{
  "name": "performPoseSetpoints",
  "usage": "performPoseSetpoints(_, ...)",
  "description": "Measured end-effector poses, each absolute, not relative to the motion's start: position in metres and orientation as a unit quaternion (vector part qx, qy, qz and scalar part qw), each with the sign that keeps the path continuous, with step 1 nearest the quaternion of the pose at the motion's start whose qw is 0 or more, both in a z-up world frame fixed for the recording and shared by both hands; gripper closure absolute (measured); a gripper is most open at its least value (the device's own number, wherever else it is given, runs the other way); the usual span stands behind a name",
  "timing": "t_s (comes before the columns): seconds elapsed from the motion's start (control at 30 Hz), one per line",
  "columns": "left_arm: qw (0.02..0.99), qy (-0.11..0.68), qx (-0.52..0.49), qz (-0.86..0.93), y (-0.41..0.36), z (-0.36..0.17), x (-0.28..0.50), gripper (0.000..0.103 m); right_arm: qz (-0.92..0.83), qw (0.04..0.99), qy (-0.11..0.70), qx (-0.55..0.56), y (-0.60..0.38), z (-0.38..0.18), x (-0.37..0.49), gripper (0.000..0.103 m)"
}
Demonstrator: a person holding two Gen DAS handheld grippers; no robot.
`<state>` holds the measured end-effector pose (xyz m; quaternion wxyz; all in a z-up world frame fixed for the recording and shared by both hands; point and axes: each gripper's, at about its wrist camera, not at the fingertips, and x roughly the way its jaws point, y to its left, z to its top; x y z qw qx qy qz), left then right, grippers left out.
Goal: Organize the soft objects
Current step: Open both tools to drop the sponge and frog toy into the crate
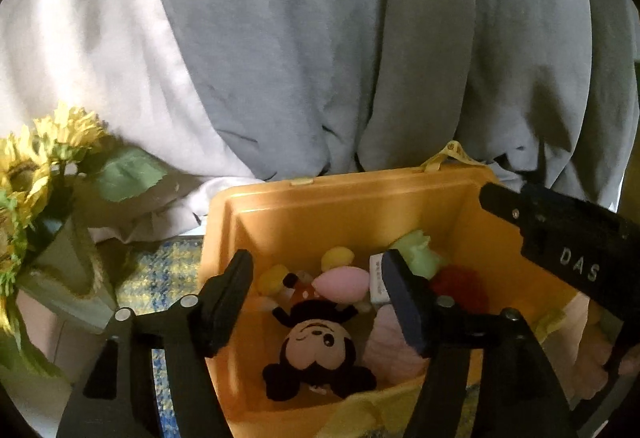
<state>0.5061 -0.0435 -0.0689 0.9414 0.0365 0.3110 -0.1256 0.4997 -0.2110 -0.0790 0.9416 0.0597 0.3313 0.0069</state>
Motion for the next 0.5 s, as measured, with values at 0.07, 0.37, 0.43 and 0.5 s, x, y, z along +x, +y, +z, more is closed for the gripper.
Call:
performPoseSetpoints(0.07, 0.944, 0.308, 0.033, -0.115, -0.040, -0.065, 0.500, 0.028, 0.004, 0.942, 0.331, 0.055, -0.210, -0.077, 0.493, 0.046)
performPoseSetpoints(0.37, 0.963, 0.265, 0.032, -0.050, -0.022, -0.037, 0.435, 0.003, -0.026, 0.948, 0.315, 0.033, -0.203, -0.058, 0.437, 0.020)
performPoseSetpoints(0.43, 0.967, 0.250, 0.032, -0.041, -0.018, -0.030, 0.416, 0.000, -0.029, 0.950, 0.311, 0.029, -0.201, -0.053, 0.420, 0.017)
performPoseSetpoints(0.5, 0.970, 0.236, 0.034, -0.039, -0.016, -0.023, 0.394, 0.000, -0.025, 0.952, 0.304, 0.029, -0.200, -0.046, 0.400, 0.017)
